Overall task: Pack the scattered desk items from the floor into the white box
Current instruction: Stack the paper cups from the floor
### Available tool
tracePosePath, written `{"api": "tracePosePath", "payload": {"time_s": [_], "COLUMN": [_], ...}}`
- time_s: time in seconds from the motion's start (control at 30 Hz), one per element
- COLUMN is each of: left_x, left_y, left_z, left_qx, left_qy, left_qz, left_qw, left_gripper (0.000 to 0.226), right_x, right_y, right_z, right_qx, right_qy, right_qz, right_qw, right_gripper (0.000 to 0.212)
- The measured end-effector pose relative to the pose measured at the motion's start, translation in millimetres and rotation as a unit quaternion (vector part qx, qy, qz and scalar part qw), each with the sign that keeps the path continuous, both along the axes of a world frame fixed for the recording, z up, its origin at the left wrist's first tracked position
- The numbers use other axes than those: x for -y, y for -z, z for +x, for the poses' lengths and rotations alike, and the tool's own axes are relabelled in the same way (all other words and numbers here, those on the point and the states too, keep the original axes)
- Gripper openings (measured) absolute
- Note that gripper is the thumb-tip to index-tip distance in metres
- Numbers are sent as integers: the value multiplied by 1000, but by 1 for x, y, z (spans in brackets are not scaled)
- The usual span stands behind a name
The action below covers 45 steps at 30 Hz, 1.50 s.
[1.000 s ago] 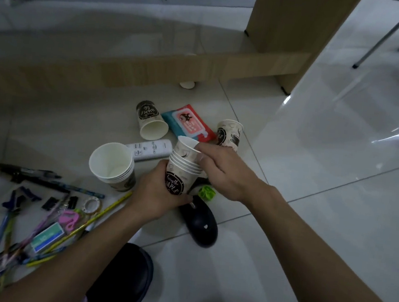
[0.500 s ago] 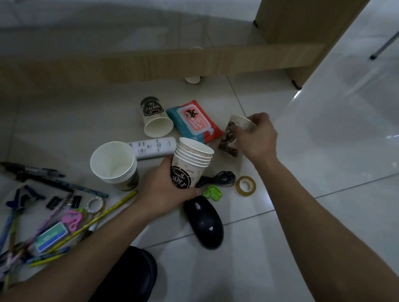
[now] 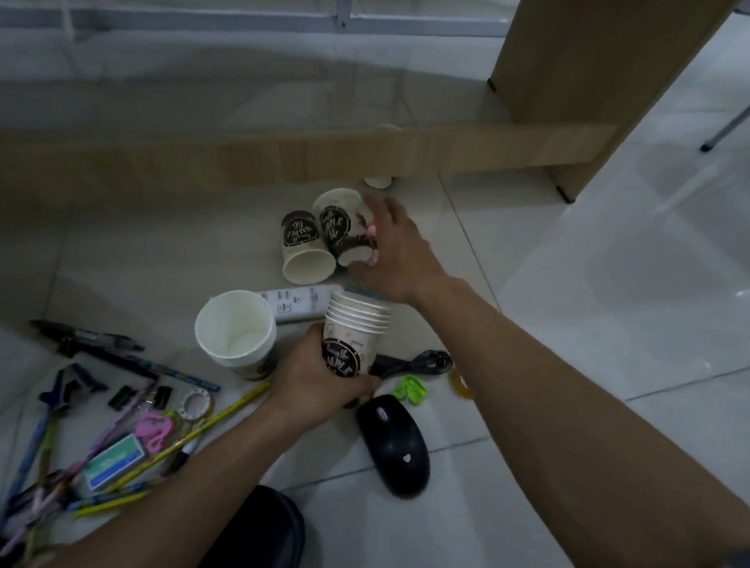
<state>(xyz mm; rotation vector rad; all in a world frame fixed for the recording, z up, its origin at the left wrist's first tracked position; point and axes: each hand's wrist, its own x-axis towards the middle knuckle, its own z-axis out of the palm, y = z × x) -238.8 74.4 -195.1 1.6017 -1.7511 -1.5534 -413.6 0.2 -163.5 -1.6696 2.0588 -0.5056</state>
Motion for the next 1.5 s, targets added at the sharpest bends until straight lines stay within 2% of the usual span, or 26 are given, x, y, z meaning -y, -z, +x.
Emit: {"api": "tracePosePath", "payload": {"time_s": [0.07, 0.13, 0.2, 0.23, 0.33, 0.4, 0.47, 0.53, 0.57, 0.6, 0.63, 0.7, 0.77, 0.83, 0.9, 1.0, 1.07, 1.1, 1.17, 1.27, 1.33, 1.4, 1.47, 1.5], "left_x": [-2, -1, 2, 4, 8, 8, 5, 4, 4, 4, 4, 2, 0, -2, -4, -7, -9, -9, -9, -8, -6, -6, -7, -8], "left_y": [0, 3, 6, 7, 9, 11, 11, 7, 4, 3, 1, -1, -2, -4, -5, -7, -10, -10, -7, -2, 2, 4, 6, 7], "left_z": [-2, -1, 0, 1, 5, 7, 9, 9, 9, 8, 7, 6, 6, 8, 10, 15, 19, 22, 27, 34, 36, 37, 38, 38], "left_qx": [-14, -29, -40, -41, -37, -34, -31, -31, -34, -37, -38, -46, -54, -66, -74, -82, -83, -84, -85, -81, -79, -79, -83, -86], "left_qy": [-24, -42, -49, -48, -47, -55, -61, -63, -64, -66, -71, -84, -95, -116, -123, -107, -97, -93, -84, -70, -71, -66, -64, -66], "left_qz": [17, 33, 46, 51, 54, 52, 50, 52, 53, 53, 51, 43, 38, 37, 36, 56, 71, 74, 87, 103, 105, 109, 112, 113], "left_qw": [999, 998, 997, 997, 997, 997, 996, 996, 996, 996, 995, 994, 993, 990, 989, 989, 989, 989, 989, 989, 989, 989, 988, 988], "left_gripper": [72, 77, 79, 78, 77, 77, 77, 75, 74, 74, 74, 75, 74, 76, 77, 79, 77, 74, 63, 59, 60, 60, 61, 61], "right_x": [24, 38, 44, 46, 49, 48, 41, 25, 14, 2, -11, -36, -52, -61, -61, -40, -14, 1, 31, 64, 77, 83, 86, 86], "right_y": [6, 7, 11, 14, 26, 27, 17, -2, -14, -22, -32, -43, -44, -42, -44, -46, -40, -37, -30, -20, -5, 6, 11, 11], "right_z": [11, 20, 27, 29, 36, 37, 31, 22, 18, 14, 13, 14, 17, 18, 18, 24, 29, 33, 47, 76, 90, 92, 81, 71], "right_qx": [22, -33, -60, -41, 44, 121, 285, 450, 484, 485, 461, 345, 234, 183, 224, 267, 201, 154, 70, -48, -75, -33, -38, -35], "right_qy": [-21, -63, -63, -44, 38, 95, 149, 166, 154, 129, 98, 39, -10, -35, -25, 50, 37, 4, -84, -177, -190, -158, -105, -79], "right_qz": [17, 31, 6, -13, -49, -68, -86, -78, -63, -50, -44, -25, 33, 98, 114, 37, -15, -8, 42, 102, 110, 85, 18, -18], "right_qw": [999, 997, 996, 998, 997, 986, 943, 874, 859, 864, 881, 937, 972, 978, 968, 962, 979, 988, 993, 978, 973, 983, 994, 996], "right_gripper": [92, 88, 77, 70, 59, 70, 85, 85, 80, 72, 63, 51, 40, 32, 33, 33, 17, 15, 37, 80, 87, 61, 32, 25]}}
